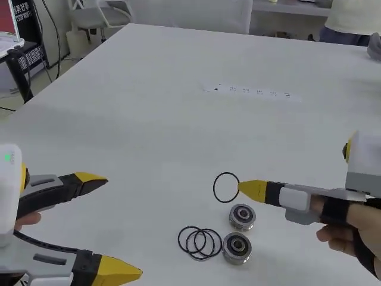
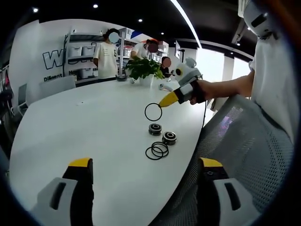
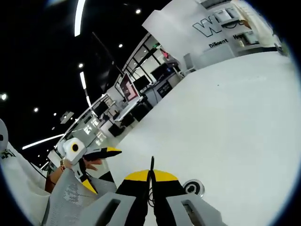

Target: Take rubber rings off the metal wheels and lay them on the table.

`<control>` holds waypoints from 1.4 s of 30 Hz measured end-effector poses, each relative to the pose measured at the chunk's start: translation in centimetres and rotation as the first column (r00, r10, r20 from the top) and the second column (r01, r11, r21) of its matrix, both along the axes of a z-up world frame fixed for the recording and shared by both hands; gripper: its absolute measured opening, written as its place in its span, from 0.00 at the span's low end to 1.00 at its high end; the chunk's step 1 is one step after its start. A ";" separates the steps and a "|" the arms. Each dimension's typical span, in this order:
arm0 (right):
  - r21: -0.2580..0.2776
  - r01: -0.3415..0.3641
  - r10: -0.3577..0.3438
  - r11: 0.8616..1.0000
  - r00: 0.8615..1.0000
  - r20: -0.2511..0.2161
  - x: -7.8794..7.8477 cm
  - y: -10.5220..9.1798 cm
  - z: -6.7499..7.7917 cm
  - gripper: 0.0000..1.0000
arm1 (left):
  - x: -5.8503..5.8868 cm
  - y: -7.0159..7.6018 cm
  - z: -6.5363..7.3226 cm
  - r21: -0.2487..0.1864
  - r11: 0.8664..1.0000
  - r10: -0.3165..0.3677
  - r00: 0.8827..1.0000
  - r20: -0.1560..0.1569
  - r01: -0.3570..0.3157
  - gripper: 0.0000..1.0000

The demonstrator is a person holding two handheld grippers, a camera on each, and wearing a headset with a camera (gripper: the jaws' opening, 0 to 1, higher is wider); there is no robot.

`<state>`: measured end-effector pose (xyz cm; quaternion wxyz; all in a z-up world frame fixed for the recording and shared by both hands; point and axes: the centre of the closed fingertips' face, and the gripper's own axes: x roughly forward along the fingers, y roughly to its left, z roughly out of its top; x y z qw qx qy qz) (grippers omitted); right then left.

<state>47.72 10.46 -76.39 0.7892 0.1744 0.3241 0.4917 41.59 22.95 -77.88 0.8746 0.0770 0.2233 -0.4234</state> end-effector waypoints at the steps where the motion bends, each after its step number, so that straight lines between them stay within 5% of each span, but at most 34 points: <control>1: -0.007 -0.011 0.011 1.000 1.000 -0.003 -0.2 0.2 -0.2 0.00 | 0.0 0.0 0.0 0.000 1.000 0.000 1.000 0.000 0.000 0.90; 23: -0.101 -0.170 0.168 0.980 0.985 -0.030 -2.9 2.3 -3.2 0.00 | -0.2 -0.2 0.0 -0.010 1.000 0.003 1.000 -0.010 -0.003 0.89; 42: -0.187 -0.210 0.203 0.960 0.978 -0.052 -3.8 2.9 -5.7 0.00 | -0.3 -0.2 -0.1 -0.022 1.000 0.004 1.000 -0.022 -0.004 0.88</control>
